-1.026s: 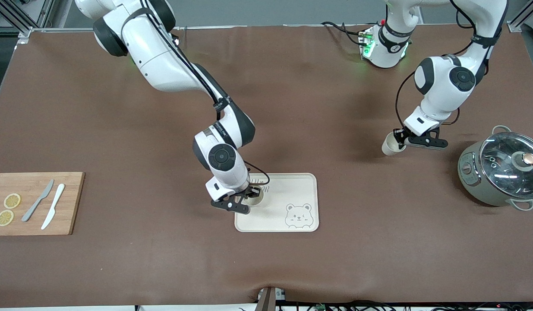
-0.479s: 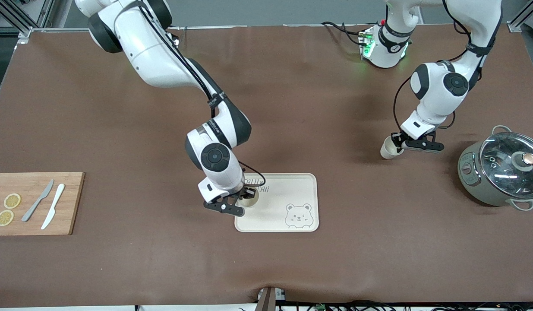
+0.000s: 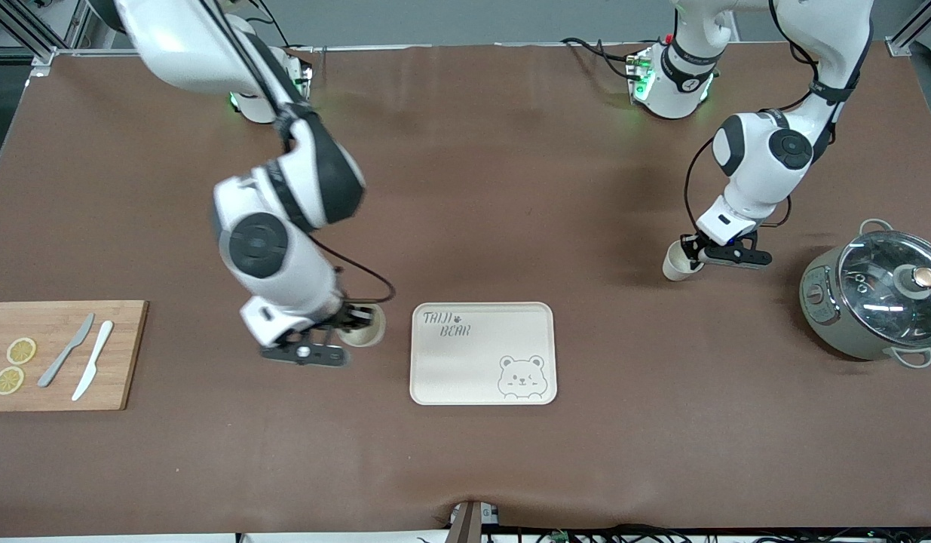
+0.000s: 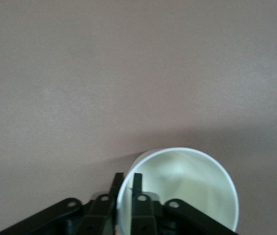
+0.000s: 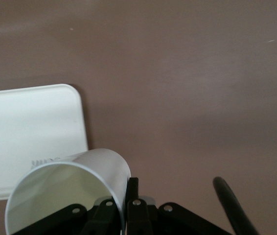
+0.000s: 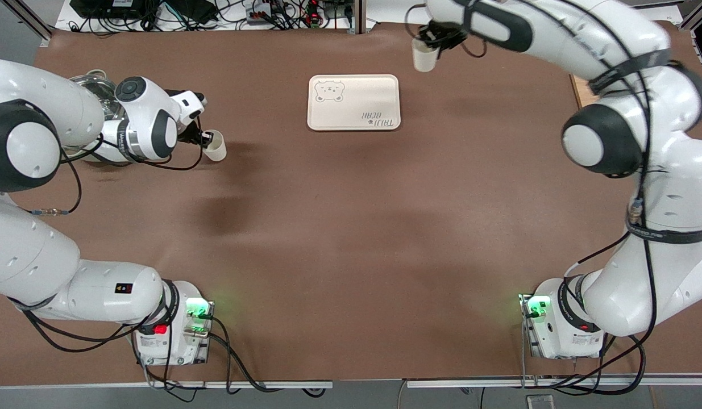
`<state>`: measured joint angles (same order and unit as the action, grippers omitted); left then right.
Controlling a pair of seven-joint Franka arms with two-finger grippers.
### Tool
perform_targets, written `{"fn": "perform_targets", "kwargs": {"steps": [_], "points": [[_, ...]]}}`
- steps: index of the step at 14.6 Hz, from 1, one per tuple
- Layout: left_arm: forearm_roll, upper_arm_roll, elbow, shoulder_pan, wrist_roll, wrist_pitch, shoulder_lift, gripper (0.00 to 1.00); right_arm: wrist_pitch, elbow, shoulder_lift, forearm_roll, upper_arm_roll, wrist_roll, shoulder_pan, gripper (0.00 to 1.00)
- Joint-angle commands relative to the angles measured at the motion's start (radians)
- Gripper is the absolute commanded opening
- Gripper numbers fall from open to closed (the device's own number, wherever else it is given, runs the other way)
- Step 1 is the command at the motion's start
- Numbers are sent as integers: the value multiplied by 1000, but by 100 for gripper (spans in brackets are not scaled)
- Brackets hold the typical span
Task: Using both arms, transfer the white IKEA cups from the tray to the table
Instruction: 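Carry the second cup toward the cutting board and lower it with the right gripper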
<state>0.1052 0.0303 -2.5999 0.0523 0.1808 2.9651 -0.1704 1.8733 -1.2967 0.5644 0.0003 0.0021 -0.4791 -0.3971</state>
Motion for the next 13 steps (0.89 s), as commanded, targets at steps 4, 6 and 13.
{"fn": "perform_targets", "kwargs": {"steps": [4, 6, 13], "points": [[31, 14, 0, -6, 46, 25, -14, 100, 17, -324, -276, 1, 18, 297, 193, 0], [31, 14, 0, -6, 46, 25, -14, 100, 17, -364, -302, 6, 19, 439, 271, 0], [33, 13, -25, -38, 98, 23, 12, 100, 214, -519, -291, 92, 19, 793, 460, 0]]}}
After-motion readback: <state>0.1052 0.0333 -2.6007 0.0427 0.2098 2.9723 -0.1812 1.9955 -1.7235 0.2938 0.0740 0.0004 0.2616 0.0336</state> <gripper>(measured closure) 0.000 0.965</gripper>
